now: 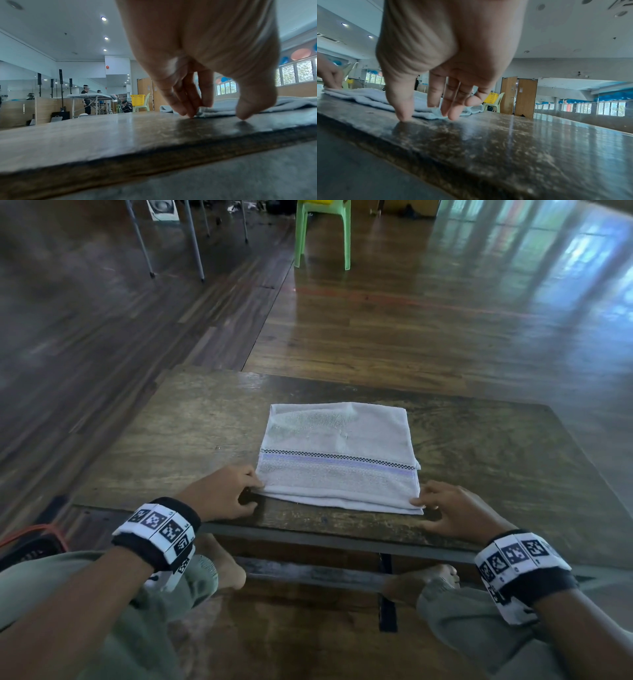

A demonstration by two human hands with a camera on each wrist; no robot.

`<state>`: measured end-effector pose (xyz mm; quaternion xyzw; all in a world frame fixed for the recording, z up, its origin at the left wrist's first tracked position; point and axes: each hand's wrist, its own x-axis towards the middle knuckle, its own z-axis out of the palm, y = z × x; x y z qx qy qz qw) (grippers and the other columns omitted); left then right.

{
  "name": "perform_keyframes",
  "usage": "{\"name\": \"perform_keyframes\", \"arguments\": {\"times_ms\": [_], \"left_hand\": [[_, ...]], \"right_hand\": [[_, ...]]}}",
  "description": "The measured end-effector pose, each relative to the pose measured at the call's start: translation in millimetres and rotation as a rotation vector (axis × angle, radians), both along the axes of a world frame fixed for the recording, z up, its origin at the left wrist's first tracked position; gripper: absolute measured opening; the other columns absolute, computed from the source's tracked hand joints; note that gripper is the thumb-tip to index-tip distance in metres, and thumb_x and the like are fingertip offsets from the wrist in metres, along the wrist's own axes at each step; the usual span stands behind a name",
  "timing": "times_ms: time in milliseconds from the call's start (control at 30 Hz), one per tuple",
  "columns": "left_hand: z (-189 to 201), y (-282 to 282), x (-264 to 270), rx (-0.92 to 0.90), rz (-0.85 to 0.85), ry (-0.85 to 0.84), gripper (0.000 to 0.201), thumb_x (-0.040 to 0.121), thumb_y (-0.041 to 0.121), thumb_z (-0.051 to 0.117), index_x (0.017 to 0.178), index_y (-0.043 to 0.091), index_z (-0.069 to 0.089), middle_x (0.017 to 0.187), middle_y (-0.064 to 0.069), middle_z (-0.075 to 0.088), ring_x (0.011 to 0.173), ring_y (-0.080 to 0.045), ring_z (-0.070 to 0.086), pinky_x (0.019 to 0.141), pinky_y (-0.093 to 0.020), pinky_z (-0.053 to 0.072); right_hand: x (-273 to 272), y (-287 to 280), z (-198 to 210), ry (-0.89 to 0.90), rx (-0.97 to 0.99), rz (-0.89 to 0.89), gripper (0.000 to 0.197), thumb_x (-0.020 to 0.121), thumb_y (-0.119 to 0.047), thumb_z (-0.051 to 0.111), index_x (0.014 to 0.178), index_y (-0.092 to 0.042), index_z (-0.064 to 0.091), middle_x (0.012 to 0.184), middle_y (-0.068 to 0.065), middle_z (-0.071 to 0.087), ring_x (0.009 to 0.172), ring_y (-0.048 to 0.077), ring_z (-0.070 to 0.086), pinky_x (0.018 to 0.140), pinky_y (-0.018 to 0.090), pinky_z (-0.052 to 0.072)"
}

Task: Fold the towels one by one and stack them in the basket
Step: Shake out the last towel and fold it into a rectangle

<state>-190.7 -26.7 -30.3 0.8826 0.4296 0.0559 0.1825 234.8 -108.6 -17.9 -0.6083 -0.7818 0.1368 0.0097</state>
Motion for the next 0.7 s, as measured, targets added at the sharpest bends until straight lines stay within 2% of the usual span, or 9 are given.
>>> {"name": "perform_keyframes", "arguments": {"times_ms": [100,167,233,367,433,533,633,700], "left_hand": [[1.5,-1.0,0.0,-0.042,-0.007,0.036,0.05,0.072,0.042,0.075,0.113,0.015,0.066,0.098,0.008,0.054,0.087,-0.009,0.051,0.076,-0.021,0.043],[1.9,-1.4,0.2,-0.078,-0.021,0.041,0.047,0.072,0.046,0.075,0.108,0.018,0.067,0.096,0.011,0.053,0.085,-0.006,0.05,0.073,-0.016,0.039],[2.5,-0.7,-0.9,-0.107,-0.03,0.05,0.044,0.072,0.048,0.075,0.105,0.019,0.068,0.097,0.01,0.056,0.086,-0.006,0.052,0.074,-0.018,0.041],[1.7,-0.7,-1.3,-0.081,-0.053,0.038,0.016,0.079,0.026,0.073,0.091,0.016,0.069,0.089,0.01,0.055,0.08,-0.006,0.05,0.07,-0.023,0.038],[1.4,-1.2,-0.5,-0.029,-0.079,0.034,0.007,0.084,0.019,0.068,0.088,0.014,0.067,0.09,0.005,0.059,0.078,-0.007,0.05,0.068,-0.021,0.036],[1.0,-3.2,-0.8,0.074,-0.069,0.047,0.006,0.084,0.012,0.062,0.089,0.012,0.065,0.091,0.001,0.061,0.076,-0.01,0.05,0.062,-0.016,0.035],[-1.9,-6.8,0.9,0.146,-0.047,0.047,0.009,0.078,0.01,0.06,0.087,0.011,0.062,0.087,-0.002,0.061,0.071,-0.017,0.054,0.058,-0.027,0.042],[-5.6,-9.9,5.6,0.197,-0.026,0.057,0.008,0.077,0.01,0.061,0.086,0.011,0.06,0.085,-0.004,0.06,0.069,-0.02,0.056,0.055,-0.028,0.041]], "right_hand": [[-1.5,0.7,0.1,0.028,-0.048,-0.007,0.033,0.076,-0.031,0.074,0.107,-0.023,0.069,0.096,-0.01,0.061,0.079,0.009,0.059,0.073,0.033,0.052],[-2.7,0.9,-2.7,0.045,-0.054,-0.006,0.027,0.077,-0.024,0.075,0.103,-0.019,0.07,0.088,-0.011,0.06,0.076,0.008,0.057,0.073,0.027,0.049],[-4.9,0.1,-6.1,0.035,-0.042,0.001,0.023,0.078,-0.022,0.073,0.1,-0.017,0.07,0.089,-0.006,0.064,0.076,0.008,0.055,0.072,0.023,0.044],[-5.9,-4.1,-11.2,0.015,0.083,0.01,0.015,0.076,-0.018,0.072,0.091,-0.018,0.072,0.085,-0.001,0.068,0.074,0.02,0.064,0.062,0.024,0.04],[-7.0,-6.4,-12.2,-0.002,0.182,0.028,0.015,0.069,-0.015,0.075,0.082,-0.02,0.071,0.078,-0.003,0.068,0.068,0.018,0.065,0.059,0.022,0.039],[-11.1,-8.2,-11.0,-0.024,0.298,0.052,0.015,0.067,-0.016,0.075,0.078,-0.023,0.066,0.077,-0.009,0.064,0.07,0.013,0.062,0.061,0.021,0.039],[-14.4,-8.6,-9.2,0.003,0.35,0.026,0.014,0.07,-0.015,0.069,0.08,-0.021,0.062,0.081,-0.008,0.059,0.074,0.013,0.058,0.065,0.025,0.043],[-16.4,-7.3,-10.5,0.017,0.328,0.011,0.016,0.071,-0.012,0.068,0.082,-0.02,0.061,0.081,-0.008,0.06,0.073,0.016,0.059,0.065,0.029,0.046]]}}
